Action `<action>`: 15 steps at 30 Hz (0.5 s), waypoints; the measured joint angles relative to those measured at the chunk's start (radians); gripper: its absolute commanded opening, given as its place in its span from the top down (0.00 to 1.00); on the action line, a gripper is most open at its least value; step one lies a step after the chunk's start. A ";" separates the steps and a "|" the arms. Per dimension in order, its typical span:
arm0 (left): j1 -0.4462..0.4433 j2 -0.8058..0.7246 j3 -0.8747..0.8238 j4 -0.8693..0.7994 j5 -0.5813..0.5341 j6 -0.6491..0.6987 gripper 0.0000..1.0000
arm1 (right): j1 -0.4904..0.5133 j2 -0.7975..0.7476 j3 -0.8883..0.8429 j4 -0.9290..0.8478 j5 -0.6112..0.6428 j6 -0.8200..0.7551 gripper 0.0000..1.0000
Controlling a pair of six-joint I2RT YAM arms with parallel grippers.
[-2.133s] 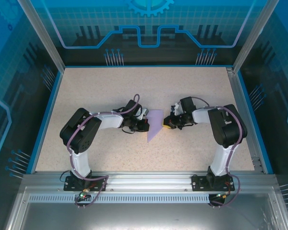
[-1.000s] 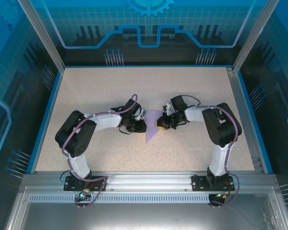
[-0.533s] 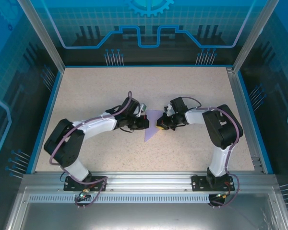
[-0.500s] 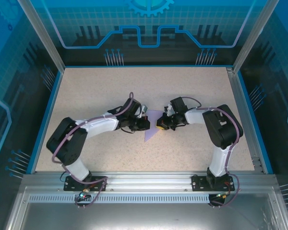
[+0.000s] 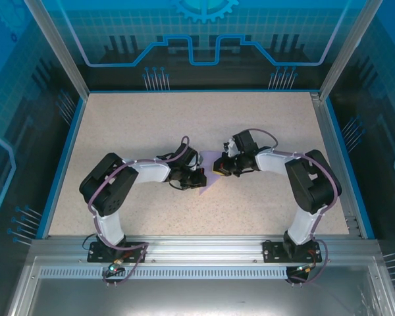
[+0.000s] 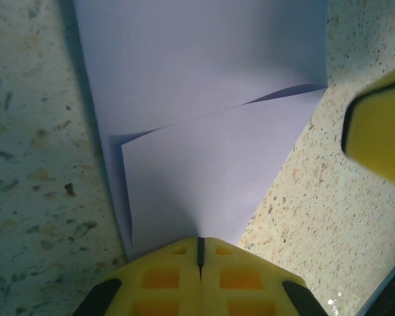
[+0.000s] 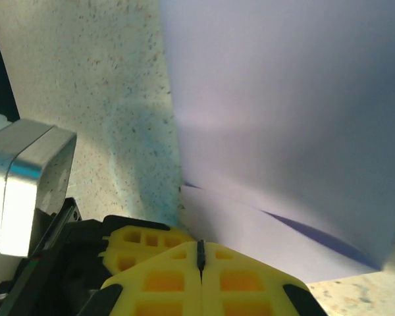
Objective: Fold a paper plane with a square sheet of paper (pick it up from the middle)
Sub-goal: Third fold the triangle at the center of the table.
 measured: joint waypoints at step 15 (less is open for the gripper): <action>-0.010 0.000 0.002 0.001 -0.023 0.036 1.00 | -0.080 0.052 -0.093 0.075 -0.034 -0.056 0.97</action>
